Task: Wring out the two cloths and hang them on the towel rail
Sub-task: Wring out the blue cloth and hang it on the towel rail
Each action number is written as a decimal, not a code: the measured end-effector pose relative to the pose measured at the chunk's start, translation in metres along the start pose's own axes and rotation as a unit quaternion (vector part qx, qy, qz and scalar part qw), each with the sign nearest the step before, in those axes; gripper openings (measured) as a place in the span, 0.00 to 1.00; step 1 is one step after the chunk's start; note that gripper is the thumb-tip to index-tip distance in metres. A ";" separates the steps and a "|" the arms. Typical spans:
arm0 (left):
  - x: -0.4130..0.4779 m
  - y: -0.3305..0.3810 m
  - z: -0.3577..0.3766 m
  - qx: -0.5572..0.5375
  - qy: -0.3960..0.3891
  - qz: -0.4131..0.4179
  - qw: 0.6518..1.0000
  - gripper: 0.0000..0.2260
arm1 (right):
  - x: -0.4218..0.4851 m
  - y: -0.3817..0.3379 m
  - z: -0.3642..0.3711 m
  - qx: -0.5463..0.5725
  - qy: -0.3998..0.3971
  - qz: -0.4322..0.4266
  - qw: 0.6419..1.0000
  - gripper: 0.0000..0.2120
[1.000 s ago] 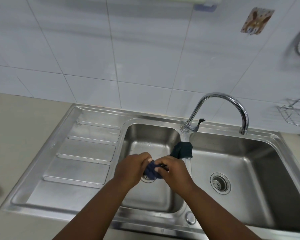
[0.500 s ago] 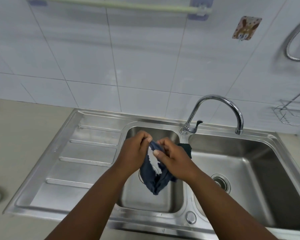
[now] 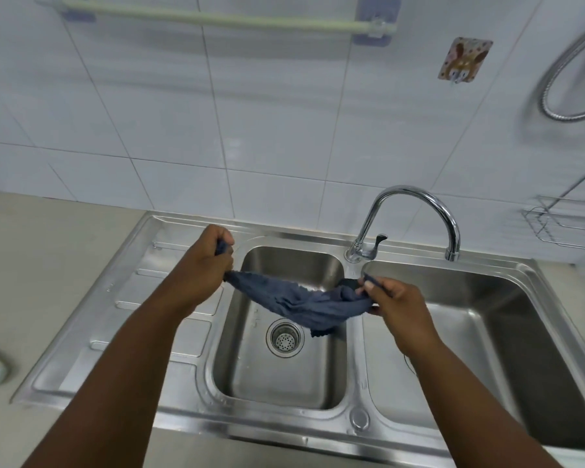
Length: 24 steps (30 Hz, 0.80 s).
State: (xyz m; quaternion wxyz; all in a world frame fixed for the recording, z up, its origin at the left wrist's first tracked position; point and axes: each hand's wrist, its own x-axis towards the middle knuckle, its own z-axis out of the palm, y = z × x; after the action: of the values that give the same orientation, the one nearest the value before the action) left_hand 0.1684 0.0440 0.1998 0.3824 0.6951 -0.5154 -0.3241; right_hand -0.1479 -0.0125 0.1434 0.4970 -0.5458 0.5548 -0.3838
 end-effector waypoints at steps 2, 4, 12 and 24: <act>-0.003 -0.001 0.000 0.042 -0.001 -0.004 0.999 0.13 | 0.000 0.003 -0.010 0.046 0.033 0.030 0.998 0.11; -0.008 0.003 0.000 0.031 0.045 0.003 0.998 0.13 | 0.003 0.007 -0.019 -0.004 0.063 0.058 0.996 0.08; -0.030 0.061 0.038 -0.076 0.027 0.153 0.985 0.18 | 0.001 -0.016 0.001 -0.322 -0.084 -0.092 0.938 0.18; -0.046 0.082 0.042 0.032 0.112 0.190 0.975 0.12 | -0.008 -0.050 0.062 -0.146 -0.195 -0.240 0.940 0.09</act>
State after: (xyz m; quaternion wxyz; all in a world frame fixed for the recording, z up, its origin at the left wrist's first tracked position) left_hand 0.0827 0.0659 0.2528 0.4697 0.6281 -0.6022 -0.1491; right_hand -0.0774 -0.0026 0.1800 0.4035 -0.7936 0.3495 -0.2918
